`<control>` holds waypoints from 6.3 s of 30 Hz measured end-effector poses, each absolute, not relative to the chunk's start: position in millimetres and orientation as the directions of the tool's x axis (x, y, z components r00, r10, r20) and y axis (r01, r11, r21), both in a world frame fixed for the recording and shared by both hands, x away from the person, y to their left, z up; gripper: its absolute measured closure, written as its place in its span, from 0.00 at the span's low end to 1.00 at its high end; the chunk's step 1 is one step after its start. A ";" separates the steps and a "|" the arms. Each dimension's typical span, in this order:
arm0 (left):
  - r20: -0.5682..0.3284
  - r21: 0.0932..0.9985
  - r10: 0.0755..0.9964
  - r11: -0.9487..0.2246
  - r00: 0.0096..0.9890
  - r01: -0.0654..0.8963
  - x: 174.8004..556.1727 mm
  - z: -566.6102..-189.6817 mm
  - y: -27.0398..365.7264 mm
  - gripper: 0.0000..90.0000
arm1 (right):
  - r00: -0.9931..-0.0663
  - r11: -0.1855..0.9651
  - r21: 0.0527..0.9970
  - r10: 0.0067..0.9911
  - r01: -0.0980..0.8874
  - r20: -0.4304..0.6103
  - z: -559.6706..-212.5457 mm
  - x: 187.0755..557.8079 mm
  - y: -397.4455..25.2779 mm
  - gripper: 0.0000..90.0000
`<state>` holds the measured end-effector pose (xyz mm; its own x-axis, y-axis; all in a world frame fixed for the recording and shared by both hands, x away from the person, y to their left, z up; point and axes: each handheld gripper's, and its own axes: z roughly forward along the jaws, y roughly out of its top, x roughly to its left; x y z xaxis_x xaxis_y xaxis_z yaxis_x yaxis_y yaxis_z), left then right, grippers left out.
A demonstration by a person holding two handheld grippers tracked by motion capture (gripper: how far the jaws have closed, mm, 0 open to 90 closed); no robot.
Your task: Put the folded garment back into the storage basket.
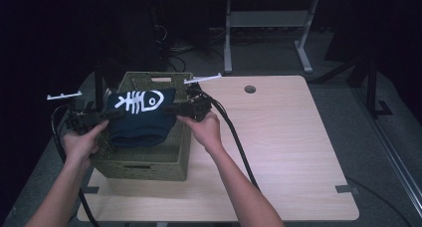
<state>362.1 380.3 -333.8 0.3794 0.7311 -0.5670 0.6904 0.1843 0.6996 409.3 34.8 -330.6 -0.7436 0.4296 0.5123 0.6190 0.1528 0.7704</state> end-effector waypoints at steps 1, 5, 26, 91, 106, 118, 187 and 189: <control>-0.568 0.698 0.732 0.185 0.377 0.692 362.4 -335.0 380.8 0.74 | -0.742 0.154 0.769 0.433 0.620 0.512 -331.2 409.5 35.5 0.79; -0.568 0.690 0.737 0.182 0.368 0.700 364.2 -340.4 383.2 0.73 | -0.736 0.159 0.760 0.435 0.630 0.519 -336.4 411.4 38.7 0.79; -0.532 0.647 0.776 0.113 0.340 0.754 372.5 -361.5 386.8 0.70 | -0.724 0.199 0.735 0.460 0.648 0.514 -363.3 414.8 50.6 0.78; -0.429 0.767 0.765 0.027 0.480 0.642 354.5 -331.0 313.7 0.36 | -0.762 0.180 0.801 0.479 0.571 0.436 -340.0 396.5 -53.0 0.34; -0.426 0.765 0.744 -0.009 0.516 0.644 353.1 -328.3 279.0 0.27 | -0.747 0.145 0.806 0.496 0.574 0.442 -342.2 389.2 -92.1 0.32; -0.410 0.769 0.732 -0.044 0.545 0.637 351.4 -325.0 249.4 0.22 | -0.736 0.120 0.811 0.511 0.573 0.444 -345.3 382.8 -120.0 0.30; -0.347 0.815 0.627 -0.167 0.697 0.556 322.4 -346.4 94.7 0.21 | -0.586 0.034 0.796 0.696 0.605 0.416 -375.6 327.0 -272.5 0.23; -0.351 0.813 0.622 -0.170 0.700 0.558 320.5 -349.3 90.2 0.21 | -0.576 0.027 0.793 0.702 0.609 0.418 -378.8 323.2 -278.5 0.22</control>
<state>320.5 90.2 -349.3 0.7004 0.6216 -0.3508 0.5576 -0.1697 0.8126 323.2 -278.5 -378.8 -0.5764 0.7021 0.4181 0.6087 0.0275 0.7930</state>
